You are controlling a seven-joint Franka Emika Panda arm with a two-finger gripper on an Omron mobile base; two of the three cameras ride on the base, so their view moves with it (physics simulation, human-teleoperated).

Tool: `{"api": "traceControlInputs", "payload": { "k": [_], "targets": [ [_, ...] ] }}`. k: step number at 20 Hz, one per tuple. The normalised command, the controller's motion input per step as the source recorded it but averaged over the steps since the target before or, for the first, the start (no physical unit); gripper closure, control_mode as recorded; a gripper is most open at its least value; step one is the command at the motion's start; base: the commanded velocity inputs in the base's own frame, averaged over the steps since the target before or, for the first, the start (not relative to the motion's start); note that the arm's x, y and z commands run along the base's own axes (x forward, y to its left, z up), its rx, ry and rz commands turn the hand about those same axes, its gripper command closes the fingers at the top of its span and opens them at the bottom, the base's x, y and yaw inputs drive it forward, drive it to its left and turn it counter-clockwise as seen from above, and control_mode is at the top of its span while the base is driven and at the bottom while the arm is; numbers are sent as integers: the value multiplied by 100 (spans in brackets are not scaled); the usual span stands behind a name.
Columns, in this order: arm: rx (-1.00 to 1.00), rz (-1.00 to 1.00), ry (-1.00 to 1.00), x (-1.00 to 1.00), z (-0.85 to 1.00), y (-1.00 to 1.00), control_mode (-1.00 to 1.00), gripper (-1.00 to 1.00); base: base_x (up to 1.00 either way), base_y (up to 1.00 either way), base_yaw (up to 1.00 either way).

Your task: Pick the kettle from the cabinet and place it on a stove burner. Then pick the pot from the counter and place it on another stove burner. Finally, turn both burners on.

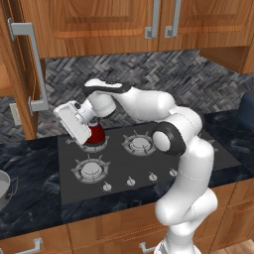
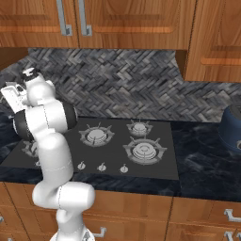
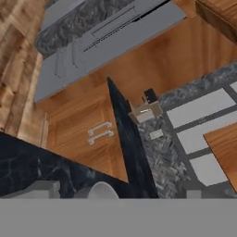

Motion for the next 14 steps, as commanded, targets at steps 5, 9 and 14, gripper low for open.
{"api": "traceControlInputs", "payload": {
  "k": [5,9,14],
  "targets": [
    [0,0,-14,0,-9,19,-100,-100,0,0,0],
    [0,0,-15,0,-11,19,-100,-100,0,0,0],
    [0,0,-15,0,-13,16,-100,-100,0,0,0]
  ]
}}
